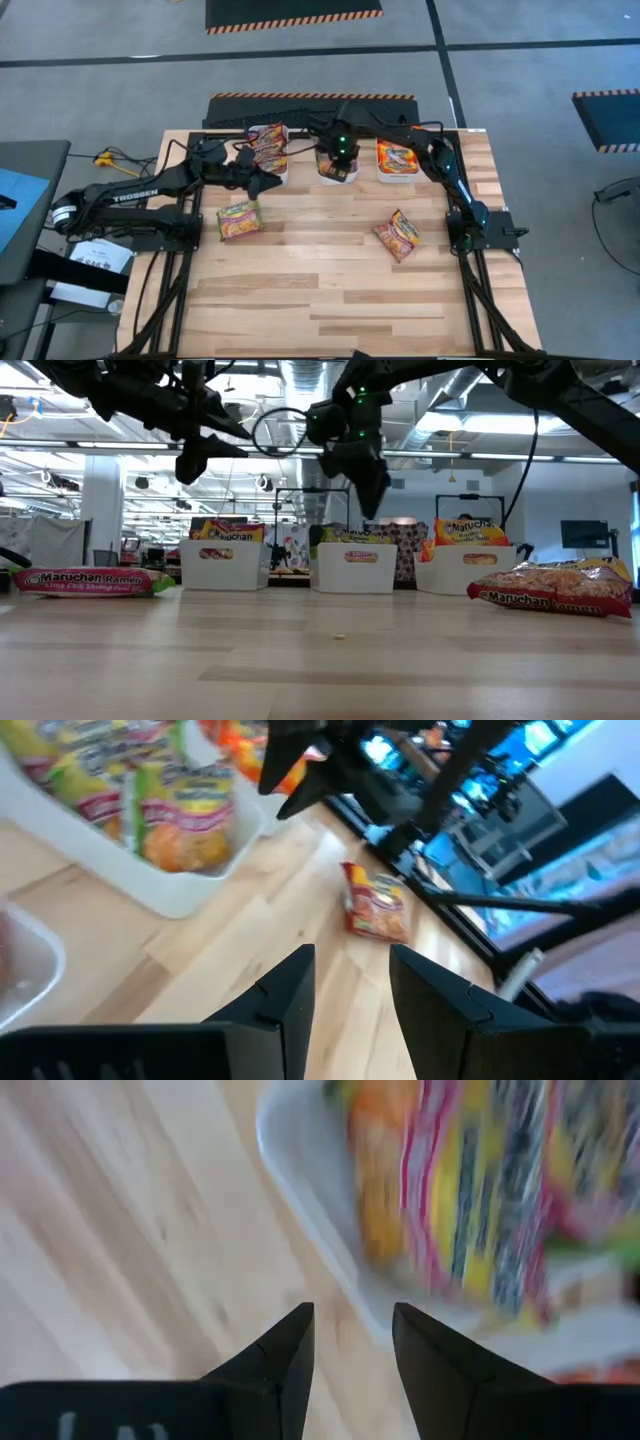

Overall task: Sort Maruchan noodles
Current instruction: Put the red noodle pack into the left white bin

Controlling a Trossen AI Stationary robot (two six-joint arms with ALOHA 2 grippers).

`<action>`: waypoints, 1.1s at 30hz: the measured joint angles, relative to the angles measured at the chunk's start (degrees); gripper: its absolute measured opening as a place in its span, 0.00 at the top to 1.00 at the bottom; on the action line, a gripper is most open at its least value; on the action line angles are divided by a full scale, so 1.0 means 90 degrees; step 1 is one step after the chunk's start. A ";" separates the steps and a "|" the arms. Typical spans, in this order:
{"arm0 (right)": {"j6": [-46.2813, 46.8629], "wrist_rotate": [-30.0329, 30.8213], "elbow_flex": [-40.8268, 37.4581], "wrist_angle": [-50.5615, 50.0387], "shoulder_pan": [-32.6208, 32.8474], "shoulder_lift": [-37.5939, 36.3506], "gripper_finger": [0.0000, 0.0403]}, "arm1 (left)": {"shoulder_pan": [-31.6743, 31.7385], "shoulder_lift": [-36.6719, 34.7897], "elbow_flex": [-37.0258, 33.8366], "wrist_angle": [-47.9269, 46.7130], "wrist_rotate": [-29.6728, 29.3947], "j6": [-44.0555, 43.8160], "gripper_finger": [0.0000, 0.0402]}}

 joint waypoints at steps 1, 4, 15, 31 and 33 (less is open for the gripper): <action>0.0023 0.0000 0.0000 -0.0224 -0.0009 0.0000 0.60 | 0.0000 -0.0010 0.0000 0.0043 0.0101 0.0061 0.71; 0.0265 -0.0092 -0.0066 -0.0203 -0.0012 -0.0025 0.60 | 0.0013 -0.0144 -0.0005 0.0019 0.0346 0.0205 0.71; 0.0844 -0.0433 -0.0066 -0.0232 0.0649 -0.0919 0.60 | 0.0085 -0.1146 -0.0002 -0.0265 0.0415 0.0299 0.71; 0.2653 0.1273 -0.0325 -0.0195 0.1722 -0.2552 0.60 | 0.0085 -0.1836 0.0002 -0.1211 0.0447 0.0542 0.71; 0.2990 0.1426 -0.0824 -0.0208 0.1849 -0.2898 0.60 | 0.0085 -0.1834 0.0002 -0.1212 0.0499 0.0542 0.71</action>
